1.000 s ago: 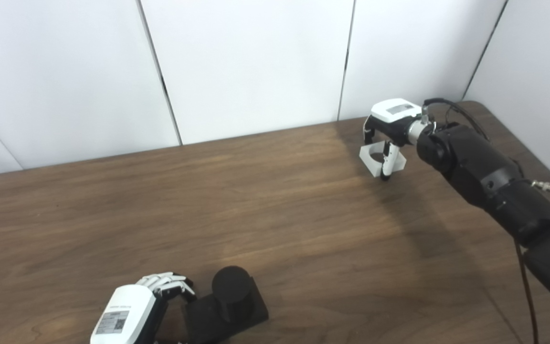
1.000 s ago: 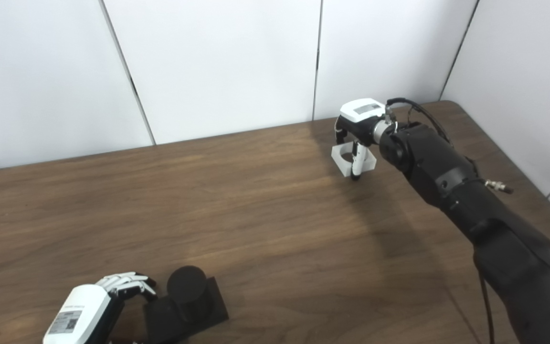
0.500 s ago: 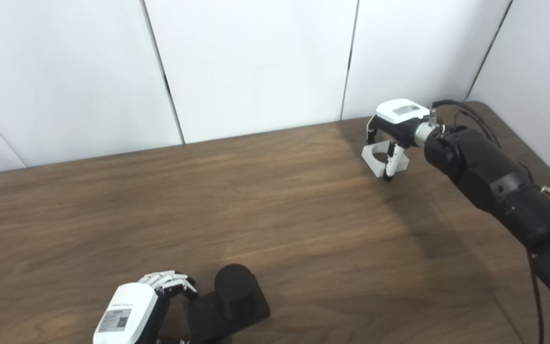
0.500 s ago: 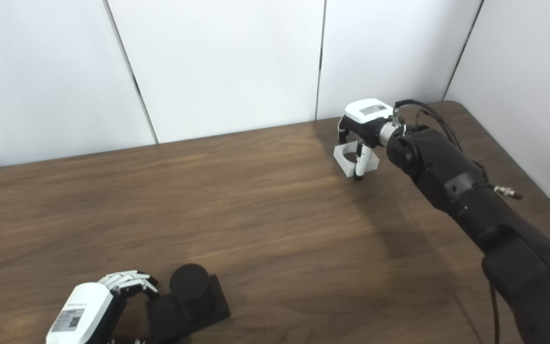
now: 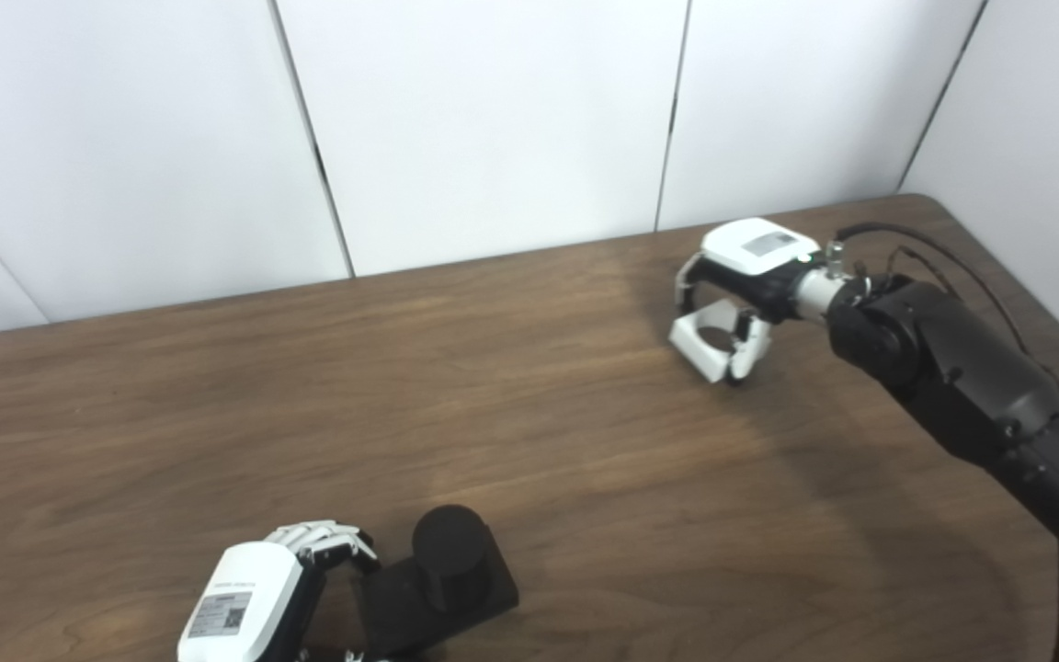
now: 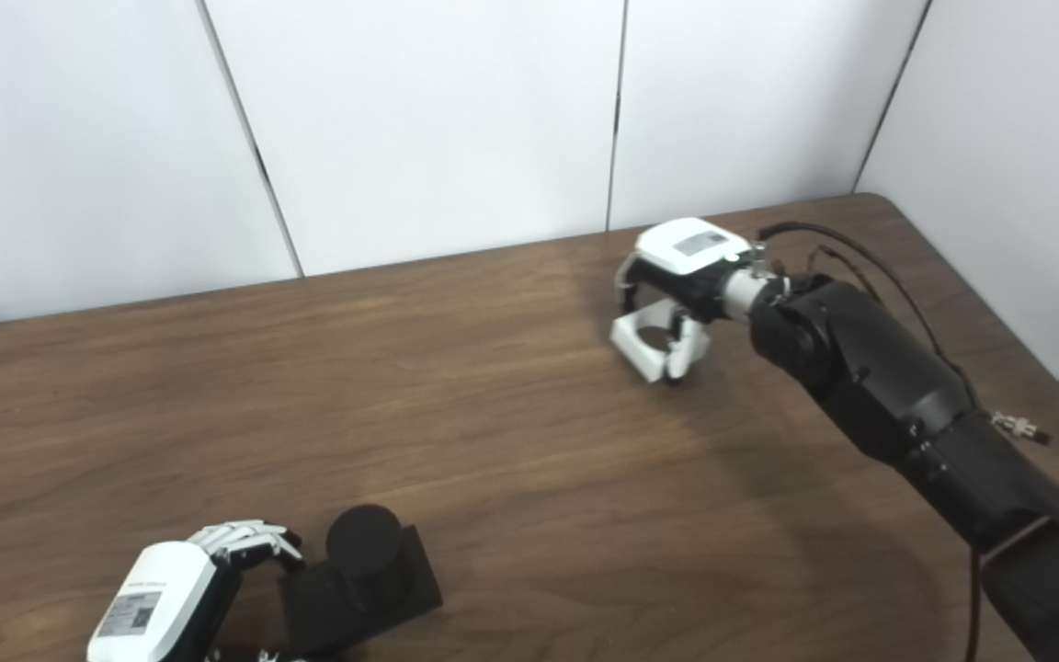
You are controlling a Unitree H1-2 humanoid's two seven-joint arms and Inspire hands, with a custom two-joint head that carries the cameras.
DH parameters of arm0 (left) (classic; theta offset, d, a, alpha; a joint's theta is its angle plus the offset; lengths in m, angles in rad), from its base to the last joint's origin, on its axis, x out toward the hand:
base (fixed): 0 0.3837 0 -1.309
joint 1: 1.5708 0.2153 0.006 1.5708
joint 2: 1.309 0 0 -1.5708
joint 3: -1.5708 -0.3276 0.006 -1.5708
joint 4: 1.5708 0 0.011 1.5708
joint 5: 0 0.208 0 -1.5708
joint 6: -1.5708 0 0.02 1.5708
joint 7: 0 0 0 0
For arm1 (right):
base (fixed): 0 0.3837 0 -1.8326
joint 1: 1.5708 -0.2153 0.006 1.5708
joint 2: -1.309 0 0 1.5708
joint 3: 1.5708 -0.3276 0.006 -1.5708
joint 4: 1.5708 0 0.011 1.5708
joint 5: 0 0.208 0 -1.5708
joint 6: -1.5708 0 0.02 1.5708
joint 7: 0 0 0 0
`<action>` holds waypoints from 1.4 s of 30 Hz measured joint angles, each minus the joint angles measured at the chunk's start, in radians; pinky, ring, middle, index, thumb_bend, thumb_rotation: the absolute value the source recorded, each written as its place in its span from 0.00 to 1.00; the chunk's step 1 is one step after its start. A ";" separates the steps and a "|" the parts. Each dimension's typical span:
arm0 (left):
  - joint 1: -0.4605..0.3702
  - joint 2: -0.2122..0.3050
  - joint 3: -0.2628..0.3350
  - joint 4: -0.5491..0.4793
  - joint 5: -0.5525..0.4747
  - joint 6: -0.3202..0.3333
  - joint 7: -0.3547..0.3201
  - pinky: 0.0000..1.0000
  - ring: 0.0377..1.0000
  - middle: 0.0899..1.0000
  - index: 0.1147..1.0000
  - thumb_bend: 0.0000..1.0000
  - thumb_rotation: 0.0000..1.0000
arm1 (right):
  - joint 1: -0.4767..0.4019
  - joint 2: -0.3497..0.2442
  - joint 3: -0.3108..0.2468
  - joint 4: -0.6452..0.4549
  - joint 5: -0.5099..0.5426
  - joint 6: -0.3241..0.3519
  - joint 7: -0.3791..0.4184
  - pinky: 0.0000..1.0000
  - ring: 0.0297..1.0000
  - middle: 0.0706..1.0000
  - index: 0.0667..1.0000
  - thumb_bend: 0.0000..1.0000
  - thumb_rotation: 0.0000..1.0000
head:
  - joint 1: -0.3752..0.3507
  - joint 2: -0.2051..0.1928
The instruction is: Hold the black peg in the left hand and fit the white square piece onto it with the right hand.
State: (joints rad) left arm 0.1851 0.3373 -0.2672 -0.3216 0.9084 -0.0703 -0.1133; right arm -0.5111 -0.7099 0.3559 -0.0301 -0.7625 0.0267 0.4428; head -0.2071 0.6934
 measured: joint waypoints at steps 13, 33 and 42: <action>-0.027 -0.028 -0.032 0.002 0.059 0.030 -0.012 0.78 0.77 0.69 0.42 0.52 0.06 | -0.003 0.140 -0.002 -0.371 0.033 0.005 0.204 0.75 0.80 0.69 0.45 0.52 0.13 | 0.078 0.000; -0.049 -0.031 -0.055 0.034 0.071 0.033 0.021 0.78 0.75 0.69 0.42 0.52 0.06 | 0.042 0.253 0.023 -0.574 0.114 -0.003 0.319 0.78 0.78 0.67 0.45 0.52 0.13 | 0.121 0.012; -0.053 -0.036 -0.067 0.033 0.075 0.056 0.020 0.79 0.76 0.69 0.42 0.51 0.06 | 0.075 0.320 0.058 -0.627 0.118 -0.011 0.329 0.76 0.77 0.65 0.44 0.52 0.13 | 0.129 0.018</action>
State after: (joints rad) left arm 0.1325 0.3017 -0.3343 -0.2886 0.9833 -0.0139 -0.0931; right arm -0.4362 -0.3900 0.4137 -0.6566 -0.6443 0.0153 0.7721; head -0.0782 0.7118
